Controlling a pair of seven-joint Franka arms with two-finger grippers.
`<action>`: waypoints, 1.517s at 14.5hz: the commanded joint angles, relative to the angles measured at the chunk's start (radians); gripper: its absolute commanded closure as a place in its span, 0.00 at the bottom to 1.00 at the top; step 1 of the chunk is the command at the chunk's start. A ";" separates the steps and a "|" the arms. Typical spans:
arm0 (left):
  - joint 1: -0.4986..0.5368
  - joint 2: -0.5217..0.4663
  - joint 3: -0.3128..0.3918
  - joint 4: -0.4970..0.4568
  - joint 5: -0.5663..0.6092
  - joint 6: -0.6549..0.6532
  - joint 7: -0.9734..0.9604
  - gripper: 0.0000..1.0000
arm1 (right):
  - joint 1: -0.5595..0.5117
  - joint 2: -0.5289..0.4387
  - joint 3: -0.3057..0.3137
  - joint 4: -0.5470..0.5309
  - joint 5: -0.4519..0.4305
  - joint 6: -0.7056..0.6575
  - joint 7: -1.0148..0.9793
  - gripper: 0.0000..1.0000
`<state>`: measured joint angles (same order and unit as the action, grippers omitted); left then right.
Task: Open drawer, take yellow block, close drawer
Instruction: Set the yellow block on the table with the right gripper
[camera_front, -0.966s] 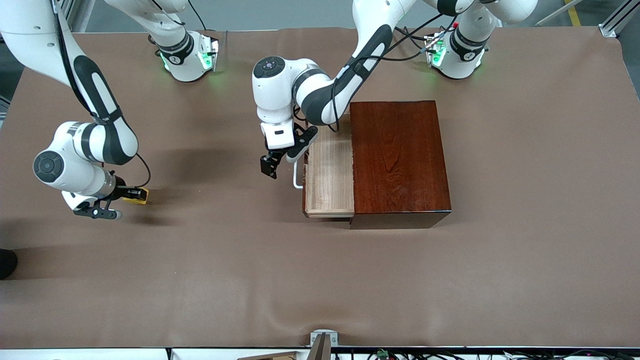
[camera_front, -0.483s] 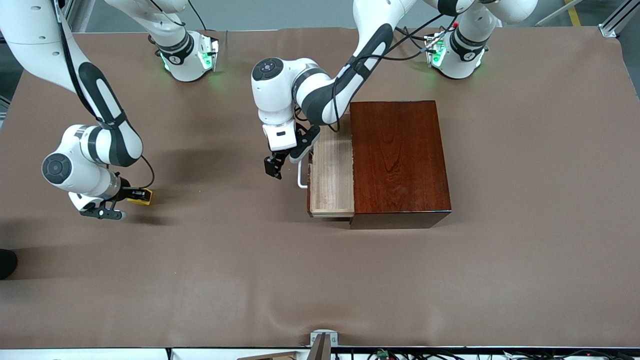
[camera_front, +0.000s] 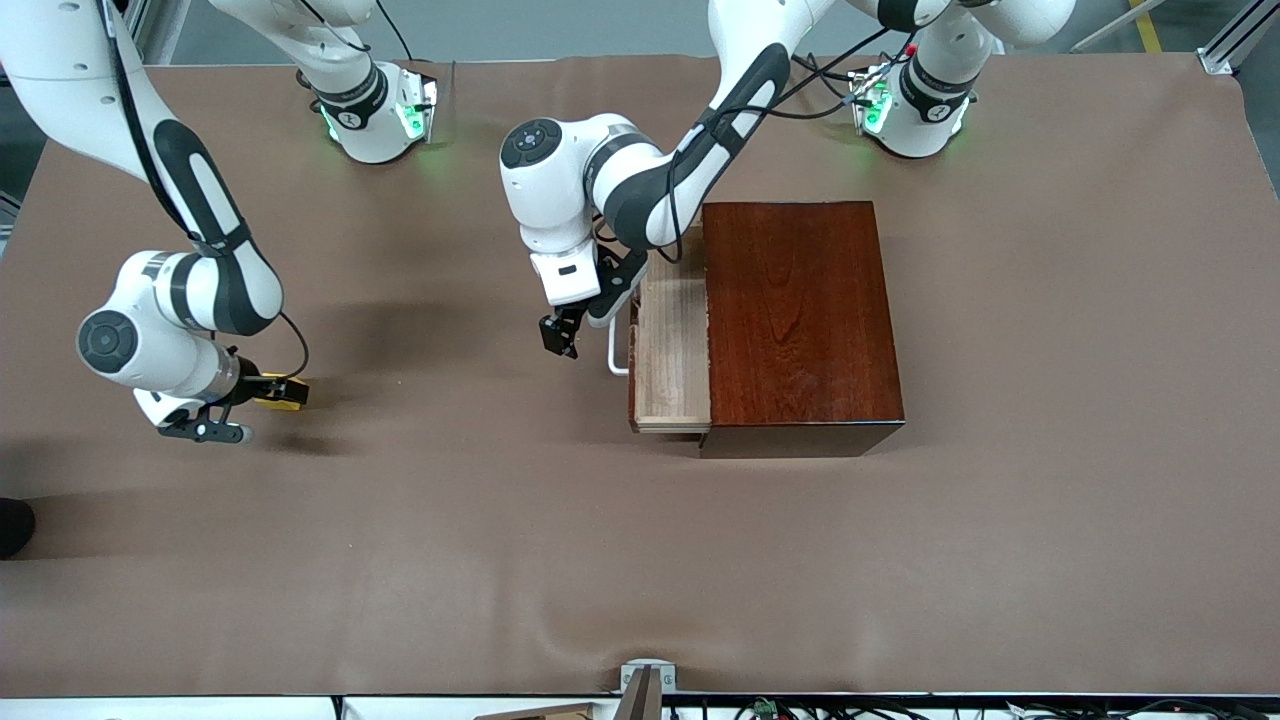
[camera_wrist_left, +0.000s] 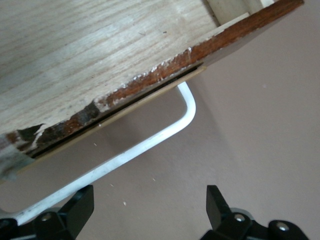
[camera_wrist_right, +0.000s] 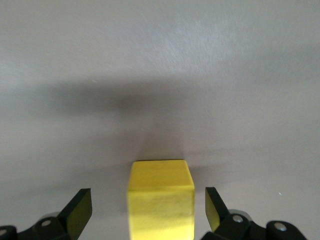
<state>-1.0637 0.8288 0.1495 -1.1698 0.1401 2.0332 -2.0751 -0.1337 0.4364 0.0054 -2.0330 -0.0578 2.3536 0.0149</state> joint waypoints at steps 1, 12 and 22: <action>0.011 -0.036 0.004 -0.037 0.030 -0.188 0.012 0.00 | -0.009 -0.059 0.031 0.074 -0.001 -0.144 0.005 0.00; 0.034 -0.034 0.005 -0.045 0.032 -0.358 0.017 0.00 | 0.000 -0.134 0.122 0.393 0.019 -0.535 0.000 0.00; 0.074 -0.223 0.007 -0.042 0.090 -0.318 0.444 0.00 | 0.025 -0.165 0.139 0.671 0.078 -0.858 -0.001 0.00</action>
<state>-1.0241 0.6927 0.1646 -1.1760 0.2035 1.7289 -1.7302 -0.1099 0.2928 0.1419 -1.3933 0.0082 1.5344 0.0151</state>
